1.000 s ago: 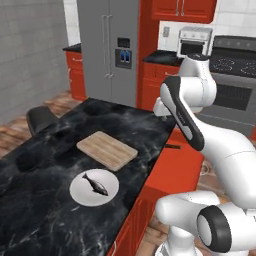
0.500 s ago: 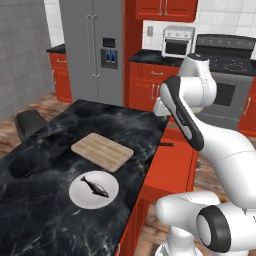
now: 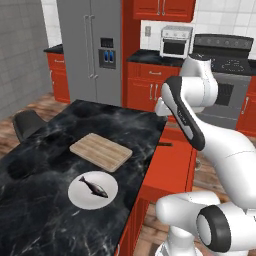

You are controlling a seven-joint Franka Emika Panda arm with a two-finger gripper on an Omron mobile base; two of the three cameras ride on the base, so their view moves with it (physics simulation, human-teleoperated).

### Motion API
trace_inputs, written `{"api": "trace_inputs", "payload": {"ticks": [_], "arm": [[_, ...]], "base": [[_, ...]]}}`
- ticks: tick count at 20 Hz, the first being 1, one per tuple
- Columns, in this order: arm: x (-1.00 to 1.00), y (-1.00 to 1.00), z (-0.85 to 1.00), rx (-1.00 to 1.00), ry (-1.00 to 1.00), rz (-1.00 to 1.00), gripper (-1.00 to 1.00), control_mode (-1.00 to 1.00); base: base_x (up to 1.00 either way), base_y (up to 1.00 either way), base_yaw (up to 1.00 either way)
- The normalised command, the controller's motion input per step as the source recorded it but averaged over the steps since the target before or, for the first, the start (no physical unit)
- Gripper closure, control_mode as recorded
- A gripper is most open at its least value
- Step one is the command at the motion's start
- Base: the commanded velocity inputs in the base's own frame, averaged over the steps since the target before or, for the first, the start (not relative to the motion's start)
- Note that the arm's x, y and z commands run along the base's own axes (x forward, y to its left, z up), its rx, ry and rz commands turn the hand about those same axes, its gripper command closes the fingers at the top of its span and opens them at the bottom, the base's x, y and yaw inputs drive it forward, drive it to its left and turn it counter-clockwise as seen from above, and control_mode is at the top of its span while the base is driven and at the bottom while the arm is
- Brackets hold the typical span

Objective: Pick up the knife from the drawer and place it on the cutting board. Then place the meat from the plate to the cutting board.

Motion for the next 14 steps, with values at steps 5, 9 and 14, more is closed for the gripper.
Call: {"api": "trace_inputs", "payload": {"ticks": [5, 9, 14], "arm": [[0.00, 0.00, 0.00, 0.00, 0.00, 0.00, -1.00, 1.00], [0.00, -0.04, -0.31, 0.00, 0.01, 0.00, -1.00, -1.00], [0.07, 0.00, -0.34, 0.00, 0.04, 0.01, -1.00, -1.00]], "base": [[0.01, -0.02, 0.00], [0.00, 0.00, 0.00], [0.00, 0.00, 0.00]]}}
